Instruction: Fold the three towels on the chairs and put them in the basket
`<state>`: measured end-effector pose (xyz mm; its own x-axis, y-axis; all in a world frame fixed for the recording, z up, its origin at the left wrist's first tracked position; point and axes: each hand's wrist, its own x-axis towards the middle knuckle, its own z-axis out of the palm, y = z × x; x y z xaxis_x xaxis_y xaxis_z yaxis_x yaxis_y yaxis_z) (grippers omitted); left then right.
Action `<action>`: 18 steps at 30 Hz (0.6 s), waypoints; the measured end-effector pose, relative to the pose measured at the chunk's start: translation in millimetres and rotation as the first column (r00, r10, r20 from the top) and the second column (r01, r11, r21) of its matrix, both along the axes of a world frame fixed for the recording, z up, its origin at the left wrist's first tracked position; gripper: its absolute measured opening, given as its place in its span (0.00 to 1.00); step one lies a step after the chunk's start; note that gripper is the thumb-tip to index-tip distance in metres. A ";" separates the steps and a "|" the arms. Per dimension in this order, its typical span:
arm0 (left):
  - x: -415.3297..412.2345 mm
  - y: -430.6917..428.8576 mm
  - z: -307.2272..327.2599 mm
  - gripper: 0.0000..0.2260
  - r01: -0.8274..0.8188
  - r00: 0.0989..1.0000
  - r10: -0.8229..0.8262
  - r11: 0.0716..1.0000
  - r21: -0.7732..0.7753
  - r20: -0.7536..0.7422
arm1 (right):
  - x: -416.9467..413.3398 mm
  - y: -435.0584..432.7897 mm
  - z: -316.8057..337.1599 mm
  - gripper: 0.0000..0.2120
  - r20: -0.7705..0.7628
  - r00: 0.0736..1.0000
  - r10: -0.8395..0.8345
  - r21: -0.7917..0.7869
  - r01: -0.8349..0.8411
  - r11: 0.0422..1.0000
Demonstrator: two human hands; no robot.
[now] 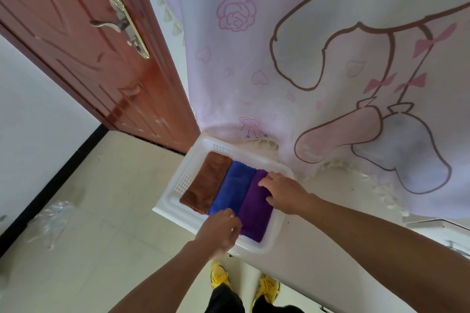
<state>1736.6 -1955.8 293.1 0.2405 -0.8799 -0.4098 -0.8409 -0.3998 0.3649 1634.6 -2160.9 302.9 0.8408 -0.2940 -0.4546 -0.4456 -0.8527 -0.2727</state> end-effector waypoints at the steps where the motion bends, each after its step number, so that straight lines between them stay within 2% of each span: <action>1: 8.4 1.9 1.7 0.13 -0.037 0.998 0.040 0.997 -0.068 0.047 | -3.8 5.4 4.8 0.19 0.052 0.998 -0.030 -0.024 0.031 0.999; 3: 29.5 6.0 6.5 0.10 -0.091 0.980 0.126 0.973 -0.211 0.156 | -11.3 22.4 14.3 0.18 0.165 0.982 -0.090 -0.020 0.094 0.995; 5: 57.7 11.3 7.7 0.06 -0.144 0.932 0.229 0.946 -0.291 0.281 | -17.8 44.8 20.8 0.19 0.193 0.978 -0.082 0.029 0.078 0.997; 6: 72.4 14.0 8.5 0.11 -0.173 0.905 0.267 0.943 -0.285 0.332 | -19.1 57.7 22.1 0.21 0.173 0.983 -0.056 0.052 0.047 0.998; 9: 106.2 27.0 9.8 0.27 -0.307 0.871 0.316 0.948 -0.086 0.375 | -16.4 90.9 13.3 0.28 0.023 1.000 -0.016 0.127 0.013 0.992; 11: 115.0 35.0 4.8 0.30 -0.358 0.884 0.312 0.931 0.074 0.348 | -12.7 106.4 4.8 0.33 -0.058 0.998 -0.013 0.125 0.021 0.992; 12: 117.4 39.6 4.3 0.31 -0.367 0.894 0.321 0.925 0.100 0.312 | -10.3 115.9 1.6 0.32 -0.068 0.997 -0.030 0.097 0.037 0.995; 15: 120.2 48.6 0.5 0.31 -0.380 0.896 0.353 0.924 0.053 0.271 | -12.7 133.5 -5.3 0.24 -0.011 0.991 -0.130 0.024 0.131 0.991; 18: 128.1 56.8 0.5 0.30 -0.335 0.914 0.304 0.939 0.076 0.270 | -18.0 147.4 -10.0 0.19 0.045 0.975 -0.217 -0.009 0.218 0.976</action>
